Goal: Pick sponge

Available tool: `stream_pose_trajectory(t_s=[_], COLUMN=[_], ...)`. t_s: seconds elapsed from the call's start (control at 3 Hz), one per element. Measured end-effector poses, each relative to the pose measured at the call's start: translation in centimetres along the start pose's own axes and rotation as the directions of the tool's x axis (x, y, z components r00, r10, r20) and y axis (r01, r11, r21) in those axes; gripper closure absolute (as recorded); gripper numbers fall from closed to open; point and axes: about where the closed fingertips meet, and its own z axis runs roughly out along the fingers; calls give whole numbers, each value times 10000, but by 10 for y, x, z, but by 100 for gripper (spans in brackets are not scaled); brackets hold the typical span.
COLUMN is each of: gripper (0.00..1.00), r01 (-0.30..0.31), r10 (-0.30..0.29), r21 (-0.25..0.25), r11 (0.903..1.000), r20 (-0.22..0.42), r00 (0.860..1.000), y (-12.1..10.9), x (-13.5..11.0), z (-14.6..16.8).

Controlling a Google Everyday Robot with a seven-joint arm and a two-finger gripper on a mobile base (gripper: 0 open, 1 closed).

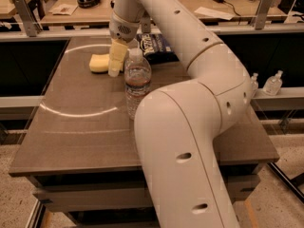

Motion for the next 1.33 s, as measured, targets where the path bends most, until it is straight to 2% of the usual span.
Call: stream_pose_trajectory(t_s=[0.33,0.67,1.0,1.33], gripper=[0,0,0,0], r01=[-150,-137,262,520], r10=[163,147,-281,-567], r21=[-170,-78,125,276], r11=[9997,9999,9996,9983], r20=[851,1455,1995,2135], r00=[9962,9892,9795,9753], y=[-2,-8,-14,-18], x=[-7,-14,-20,-18], z=[2,4,6,8])
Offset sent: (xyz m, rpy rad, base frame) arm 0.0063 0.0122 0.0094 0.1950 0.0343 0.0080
